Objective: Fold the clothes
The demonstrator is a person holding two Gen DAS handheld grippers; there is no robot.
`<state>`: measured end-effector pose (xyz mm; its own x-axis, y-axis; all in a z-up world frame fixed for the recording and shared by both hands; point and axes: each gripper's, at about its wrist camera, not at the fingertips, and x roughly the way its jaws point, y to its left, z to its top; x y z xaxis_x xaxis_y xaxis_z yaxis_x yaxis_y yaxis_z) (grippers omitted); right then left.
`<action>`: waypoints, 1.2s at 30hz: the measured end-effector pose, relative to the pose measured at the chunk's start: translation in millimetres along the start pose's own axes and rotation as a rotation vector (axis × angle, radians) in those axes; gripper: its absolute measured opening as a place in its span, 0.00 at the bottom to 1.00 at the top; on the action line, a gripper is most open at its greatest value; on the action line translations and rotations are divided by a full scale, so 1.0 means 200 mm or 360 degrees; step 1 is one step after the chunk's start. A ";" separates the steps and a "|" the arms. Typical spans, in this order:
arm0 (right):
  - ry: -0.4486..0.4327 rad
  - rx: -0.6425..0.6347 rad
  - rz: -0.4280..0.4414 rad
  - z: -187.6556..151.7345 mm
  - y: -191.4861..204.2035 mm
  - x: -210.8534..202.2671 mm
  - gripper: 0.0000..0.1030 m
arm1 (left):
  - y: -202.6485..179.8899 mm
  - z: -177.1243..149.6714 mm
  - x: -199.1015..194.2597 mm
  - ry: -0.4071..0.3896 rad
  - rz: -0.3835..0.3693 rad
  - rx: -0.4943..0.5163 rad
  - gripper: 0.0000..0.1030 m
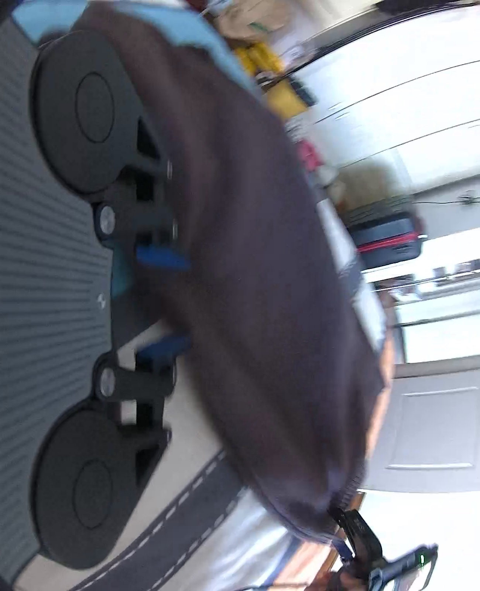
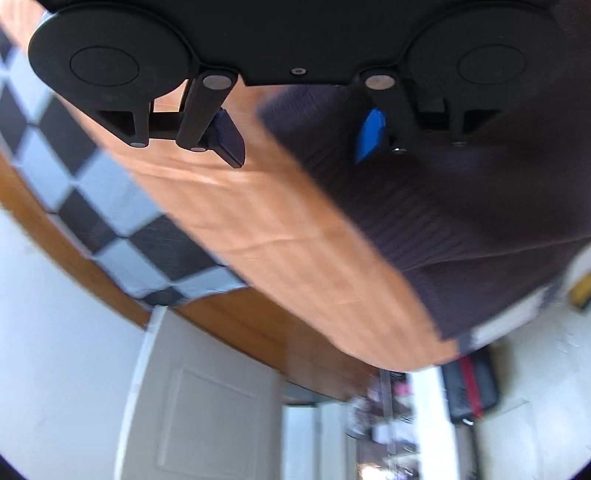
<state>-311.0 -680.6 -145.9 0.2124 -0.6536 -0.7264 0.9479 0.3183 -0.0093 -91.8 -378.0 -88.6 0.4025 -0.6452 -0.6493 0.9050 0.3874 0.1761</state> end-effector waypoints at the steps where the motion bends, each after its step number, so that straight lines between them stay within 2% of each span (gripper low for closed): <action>1: -0.0027 0.0002 -0.0035 0.02 0.00 -0.03 0.67 | 0.04 0.00 -0.07 -0.0027 0.0013 -0.0028 0.57; 2: -0.0052 0.0010 -0.0061 0.03 0.00 -0.07 0.67 | 0.10 0.01 -0.13 -0.0041 0.0020 -0.0079 0.59; 4: -0.0089 0.0029 -0.0069 0.05 0.04 -0.16 0.68 | 0.25 0.01 -0.19 -0.0028 0.0047 -0.0207 0.71; 6: -0.0102 0.0044 -0.0013 0.06 0.12 -0.23 0.68 | 0.41 -0.02 -0.24 0.0016 0.0143 -0.0334 0.71; 8: -0.0093 0.0061 0.0153 0.08 0.18 -0.33 0.68 | 0.59 -0.06 -0.28 0.0060 0.0263 -0.0456 0.71; 10: -0.0044 0.0022 0.0415 0.05 0.25 -0.44 0.68 | 0.75 -0.15 -0.31 0.0097 0.0381 -0.0613 0.71; 12: 0.0056 -0.0077 0.0666 0.00 0.36 -0.50 0.70 | 0.87 -0.30 -0.36 0.0134 0.0421 -0.0793 0.71; 14: 0.0179 -0.0215 0.0839 -0.10 0.50 -0.56 0.72 | 0.95 -0.46 -0.40 0.0179 0.0423 -0.0982 0.71; 16: 0.0269 -0.0346 0.0889 -0.23 0.65 -0.60 0.72 | 1.02 -0.56 -0.36 0.0295 0.0379 -0.1134 0.71; 18: 0.0355 -0.0482 0.0913 -0.35 0.79 -0.63 0.72 | 1.04 -0.64 -0.30 0.0415 0.0269 -0.1293 0.71; 20: 0.0458 -0.0657 0.0952 -0.45 0.90 -0.65 0.72 | 1.06 -0.69 -0.27 0.0408 0.0134 -0.1433 0.71; 21: 0.0510 -0.0747 0.0972 -0.50 0.96 -0.66 0.72 | 1.05 -0.69 -0.26 0.0406 0.0106 -0.1433 0.71; 23: 0.0595 -0.0959 0.0991 -0.60 1.05 -0.69 0.72 | 1.01 -0.67 -0.23 0.0432 0.0166 -0.1305 0.71; 27: 0.0688 -0.1325 0.0834 -0.82 1.19 -0.68 0.72 | 0.91 -0.63 -0.11 0.0551 0.0300 -0.1078 0.74; 28: 0.0705 -0.1373 0.0857 -0.85 1.21 -0.66 0.70 | 0.91 -0.64 -0.08 0.0577 0.0313 -0.1061 0.76; 29: 0.0718 -0.1418 0.0905 -0.86 1.22 -0.64 0.66 | 0.90 -0.65 -0.06 0.0598 0.0323 -0.1049 0.78; 30: 0.0671 -0.1511 0.0943 -0.89 1.24 -0.65 0.55 | 0.90 -0.66 -0.04 0.0619 0.0341 -0.1030 0.88; 31: 0.0631 -0.1570 0.0967 -0.91 1.26 -0.68 0.39 | 0.90 -0.68 0.00 0.0645 0.0367 -0.1003 0.99; 32: 0.0611 -0.1601 0.0987 -0.92 1.27 -0.70 0.26 | 0.90 -0.68 0.03 0.0651 0.0373 -0.1009 1.00; 33: 0.0613 -0.1586 0.0996 -0.92 1.28 -0.73 0.15 | 0.93 -0.69 0.03 0.0624 0.0347 -0.1071 0.93; 34: 0.0580 -0.1594 0.0969 -0.91 1.29 -0.76 0.14 | 0.95 -0.69 0.01 0.0571 0.0302 -0.1139 0.66; 35: 0.0499 -0.1626 0.0938 -0.90 1.29 -0.81 0.14 | 0.97 -0.68 -0.02 0.0506 0.0250 -0.1188 0.47; 36: 0.0407 -0.1657 0.0913 -0.88 1.27 -0.86 0.14 | 0.97 -0.66 -0.05 0.0450 0.0199 -0.1206 0.21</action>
<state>-147.8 -366.0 -145.3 0.3741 -0.1200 -0.9196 0.0626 0.9926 -0.1041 61.4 -208.7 -145.3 0.3526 -0.4164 -0.8380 0.4758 0.8509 -0.2226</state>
